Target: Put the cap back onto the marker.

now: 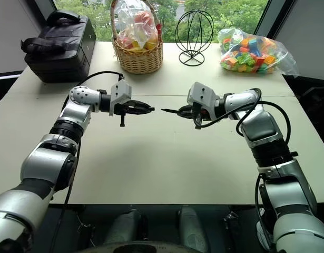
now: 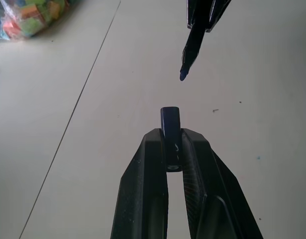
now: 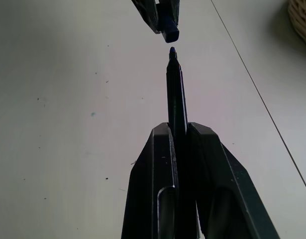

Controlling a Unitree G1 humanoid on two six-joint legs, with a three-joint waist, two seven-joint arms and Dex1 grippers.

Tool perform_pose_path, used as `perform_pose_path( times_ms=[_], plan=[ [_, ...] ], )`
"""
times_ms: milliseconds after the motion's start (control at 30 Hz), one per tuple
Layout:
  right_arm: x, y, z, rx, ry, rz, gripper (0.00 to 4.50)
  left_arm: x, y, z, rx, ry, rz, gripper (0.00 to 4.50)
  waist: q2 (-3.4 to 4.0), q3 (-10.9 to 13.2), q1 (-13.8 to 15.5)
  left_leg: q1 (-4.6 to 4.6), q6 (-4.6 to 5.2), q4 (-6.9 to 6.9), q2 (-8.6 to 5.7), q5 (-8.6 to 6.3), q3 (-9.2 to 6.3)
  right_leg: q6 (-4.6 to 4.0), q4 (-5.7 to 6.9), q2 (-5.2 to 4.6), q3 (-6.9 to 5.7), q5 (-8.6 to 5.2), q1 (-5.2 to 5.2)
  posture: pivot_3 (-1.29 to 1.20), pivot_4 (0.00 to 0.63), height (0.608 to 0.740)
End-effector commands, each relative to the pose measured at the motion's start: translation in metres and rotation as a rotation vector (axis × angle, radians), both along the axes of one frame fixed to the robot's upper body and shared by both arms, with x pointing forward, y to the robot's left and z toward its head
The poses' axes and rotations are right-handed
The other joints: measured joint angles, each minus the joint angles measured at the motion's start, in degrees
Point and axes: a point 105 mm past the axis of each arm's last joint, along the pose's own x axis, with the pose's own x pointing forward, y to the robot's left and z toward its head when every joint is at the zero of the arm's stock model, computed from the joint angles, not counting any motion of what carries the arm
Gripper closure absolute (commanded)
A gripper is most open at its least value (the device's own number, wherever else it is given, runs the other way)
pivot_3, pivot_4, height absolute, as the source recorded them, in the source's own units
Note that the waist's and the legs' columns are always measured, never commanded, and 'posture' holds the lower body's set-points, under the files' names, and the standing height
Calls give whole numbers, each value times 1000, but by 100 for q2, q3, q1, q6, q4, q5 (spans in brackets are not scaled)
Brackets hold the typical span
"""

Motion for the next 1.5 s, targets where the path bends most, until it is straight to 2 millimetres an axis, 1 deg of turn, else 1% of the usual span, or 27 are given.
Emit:
perform_pose_path(
  times_ms=[33, 700, 1167, 1500],
  plan=[
    [-2, 5, 12, 23, -41, 18, 4500, 3, -5, 16, -22, -53, -4, 4467, 0, 0, 0, 0, 0, 0, 0, 0, 0, 0, 0, 0, 0, 0, 0, 0, 150, 740],
    [0, 8, 9, 41, -37, 6, 4500, 0, -15, 16, -50, -42, -36, 4467, 0, 0, -1, 0, 0, 0, 0, 0, 0, 0, 2, 0, 0, 0, 0, 0, 150, 740],
    [2, 4, 6, 43, -31, -13, 4500, 2, -6, 19, -46, -46, -15, 4467, 0, 0, -1, 0, 0, 0, 0, 0, 0, 0, 2, 0, 0, 0, 0, 0, 150, 740],
    [2, 5, 5, 45, -31, -11, 4500, 1, -8, 18, -53, -42, -15, 4467, 0, 0, -1, 0, 0, 0, 0, 0, 0, 0, 3, 0, 0, 0, 0, 0, 150, 740]
  ],
)
